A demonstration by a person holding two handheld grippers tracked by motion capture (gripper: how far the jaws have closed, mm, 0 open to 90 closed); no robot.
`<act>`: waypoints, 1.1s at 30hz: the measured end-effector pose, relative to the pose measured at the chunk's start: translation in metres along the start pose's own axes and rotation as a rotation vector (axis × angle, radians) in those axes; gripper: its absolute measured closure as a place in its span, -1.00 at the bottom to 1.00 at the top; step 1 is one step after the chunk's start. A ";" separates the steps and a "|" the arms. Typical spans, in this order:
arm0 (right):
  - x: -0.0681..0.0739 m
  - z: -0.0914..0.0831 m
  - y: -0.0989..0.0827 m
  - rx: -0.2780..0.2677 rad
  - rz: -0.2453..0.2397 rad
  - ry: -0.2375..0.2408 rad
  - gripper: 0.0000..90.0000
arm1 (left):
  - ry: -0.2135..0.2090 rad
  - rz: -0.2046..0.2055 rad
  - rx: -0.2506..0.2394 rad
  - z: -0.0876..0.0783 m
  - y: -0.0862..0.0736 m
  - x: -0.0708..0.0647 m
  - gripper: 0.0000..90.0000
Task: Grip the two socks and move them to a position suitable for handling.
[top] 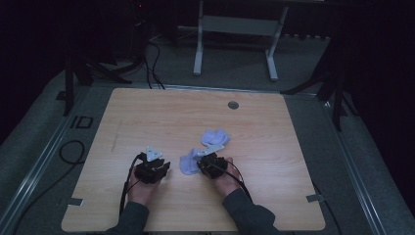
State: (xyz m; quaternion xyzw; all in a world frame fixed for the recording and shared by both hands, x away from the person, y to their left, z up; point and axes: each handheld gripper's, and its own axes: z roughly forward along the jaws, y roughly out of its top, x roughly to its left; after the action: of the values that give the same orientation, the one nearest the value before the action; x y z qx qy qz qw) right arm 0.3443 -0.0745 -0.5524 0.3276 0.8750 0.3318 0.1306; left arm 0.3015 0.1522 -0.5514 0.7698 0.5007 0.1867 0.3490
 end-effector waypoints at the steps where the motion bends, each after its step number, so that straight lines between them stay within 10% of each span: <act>1: 0.001 -0.001 0.000 0.007 0.007 -0.003 0.99 | -0.020 0.003 0.001 0.000 0.000 -0.003 0.62; 7: 0.007 -0.002 0.000 0.019 0.016 -0.005 0.99 | -0.082 0.043 -0.006 0.002 0.000 -0.016 0.98; 18: 0.018 -0.002 -0.002 0.005 0.010 -0.006 0.99 | -0.164 0.098 0.016 0.013 -0.001 -0.038 0.99; 33: 0.012 -0.006 -0.003 0.017 0.030 0.052 0.97 | -0.132 0.125 0.038 0.016 -0.001 -0.040 1.00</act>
State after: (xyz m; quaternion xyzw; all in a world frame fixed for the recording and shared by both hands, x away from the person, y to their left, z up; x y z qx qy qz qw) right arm 0.3318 -0.0713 -0.5503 0.3330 0.8759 0.3345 0.1000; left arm 0.2944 0.1103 -0.5606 0.8166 0.4312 0.1475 0.3542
